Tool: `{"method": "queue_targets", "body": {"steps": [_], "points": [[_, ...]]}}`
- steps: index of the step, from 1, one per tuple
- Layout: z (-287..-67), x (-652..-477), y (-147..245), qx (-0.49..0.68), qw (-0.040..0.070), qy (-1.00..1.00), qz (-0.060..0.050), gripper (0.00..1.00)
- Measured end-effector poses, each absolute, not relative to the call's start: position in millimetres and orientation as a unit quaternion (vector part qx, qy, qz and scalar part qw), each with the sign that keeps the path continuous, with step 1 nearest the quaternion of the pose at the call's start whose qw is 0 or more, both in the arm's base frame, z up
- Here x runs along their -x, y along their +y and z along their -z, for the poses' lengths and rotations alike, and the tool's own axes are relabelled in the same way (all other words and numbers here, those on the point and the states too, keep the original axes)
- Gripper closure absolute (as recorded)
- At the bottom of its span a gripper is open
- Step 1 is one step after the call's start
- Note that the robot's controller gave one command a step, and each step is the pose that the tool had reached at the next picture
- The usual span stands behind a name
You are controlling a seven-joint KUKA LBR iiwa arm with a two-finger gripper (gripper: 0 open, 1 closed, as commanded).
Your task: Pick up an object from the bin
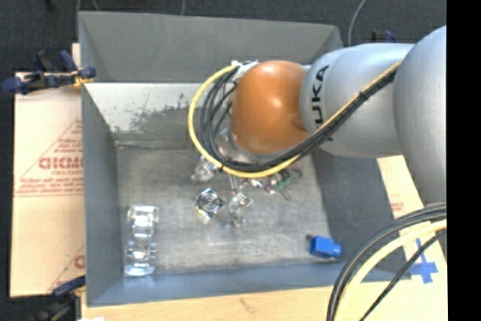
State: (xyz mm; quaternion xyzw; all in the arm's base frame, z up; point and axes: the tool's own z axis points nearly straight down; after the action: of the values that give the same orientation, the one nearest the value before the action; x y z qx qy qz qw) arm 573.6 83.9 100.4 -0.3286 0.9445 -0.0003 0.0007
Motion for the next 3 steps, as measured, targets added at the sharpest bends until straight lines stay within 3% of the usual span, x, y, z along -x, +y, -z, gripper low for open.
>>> {"method": "queue_targets", "body": {"steps": [1,2,3], "points": [[-73.7,-587.2,74.6,0.409,0.004,0.913,0.0,0.0],[-76.2,-589.1,75.5,0.406,0.004,0.914,-0.001,0.0],[-78.8,-591.7,76.7,0.405,0.009,0.914,-0.001,1.0]]}}
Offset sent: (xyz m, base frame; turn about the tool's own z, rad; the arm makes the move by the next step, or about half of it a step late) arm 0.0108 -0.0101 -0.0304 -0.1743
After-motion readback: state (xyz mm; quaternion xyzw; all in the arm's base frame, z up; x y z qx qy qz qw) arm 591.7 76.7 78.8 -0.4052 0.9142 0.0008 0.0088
